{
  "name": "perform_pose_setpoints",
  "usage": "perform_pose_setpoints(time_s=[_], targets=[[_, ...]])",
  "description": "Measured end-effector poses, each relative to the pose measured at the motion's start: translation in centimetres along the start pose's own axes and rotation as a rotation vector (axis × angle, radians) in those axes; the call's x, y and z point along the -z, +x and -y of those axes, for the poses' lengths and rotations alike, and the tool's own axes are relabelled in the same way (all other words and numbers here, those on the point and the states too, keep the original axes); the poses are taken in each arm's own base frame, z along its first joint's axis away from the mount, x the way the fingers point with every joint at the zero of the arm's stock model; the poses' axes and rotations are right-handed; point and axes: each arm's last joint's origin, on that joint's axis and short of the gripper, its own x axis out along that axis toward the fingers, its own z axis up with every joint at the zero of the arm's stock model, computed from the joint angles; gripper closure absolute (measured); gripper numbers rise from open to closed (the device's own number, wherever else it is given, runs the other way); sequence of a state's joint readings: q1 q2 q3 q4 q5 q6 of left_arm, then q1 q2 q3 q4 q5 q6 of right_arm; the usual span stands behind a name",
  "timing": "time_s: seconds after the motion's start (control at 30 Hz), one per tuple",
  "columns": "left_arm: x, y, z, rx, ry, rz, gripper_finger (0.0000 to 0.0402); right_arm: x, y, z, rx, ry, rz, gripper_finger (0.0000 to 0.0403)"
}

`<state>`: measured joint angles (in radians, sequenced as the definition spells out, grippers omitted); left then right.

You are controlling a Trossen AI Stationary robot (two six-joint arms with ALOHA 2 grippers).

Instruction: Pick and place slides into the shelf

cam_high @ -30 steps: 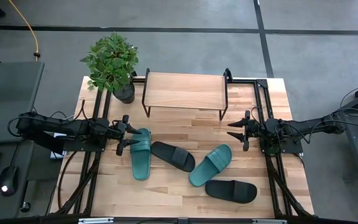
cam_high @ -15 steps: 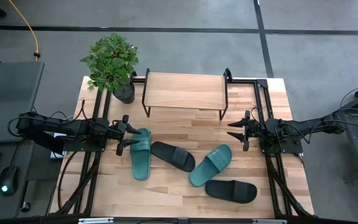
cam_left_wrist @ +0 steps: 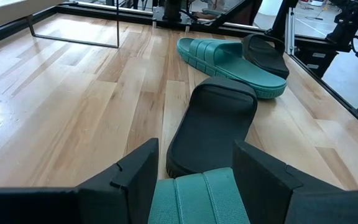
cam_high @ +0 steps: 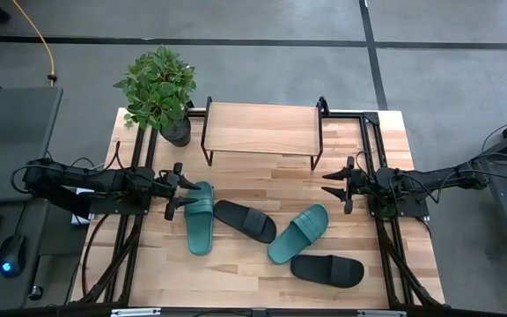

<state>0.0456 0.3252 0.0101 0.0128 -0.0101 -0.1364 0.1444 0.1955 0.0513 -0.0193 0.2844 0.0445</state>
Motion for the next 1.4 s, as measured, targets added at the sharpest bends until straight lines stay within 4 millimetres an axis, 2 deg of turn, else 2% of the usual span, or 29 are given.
perform_pose_setpoints(time_s=[0.97, 1.2, 1.4], targets=[[-0.1, 0.0, 0.0, -0.007, -0.002, 0.009, 0.0213, 0.0, 0.0, 0.0, 0.0, -0.026, 0.001, 0.0233], [-0.7, 0.0, 0.1, 0.002, -0.023, 0.077, 0.0213, -0.1, 0.0, 0.0, 0.0, -0.012, 0.008, 0.0233], [-1.9, -0.2, 0.1, -0.008, -0.051, 0.206, 0.0213, -0.2, 0.0, 0.0, -0.003, 0.128, 0.02, 0.0233]])
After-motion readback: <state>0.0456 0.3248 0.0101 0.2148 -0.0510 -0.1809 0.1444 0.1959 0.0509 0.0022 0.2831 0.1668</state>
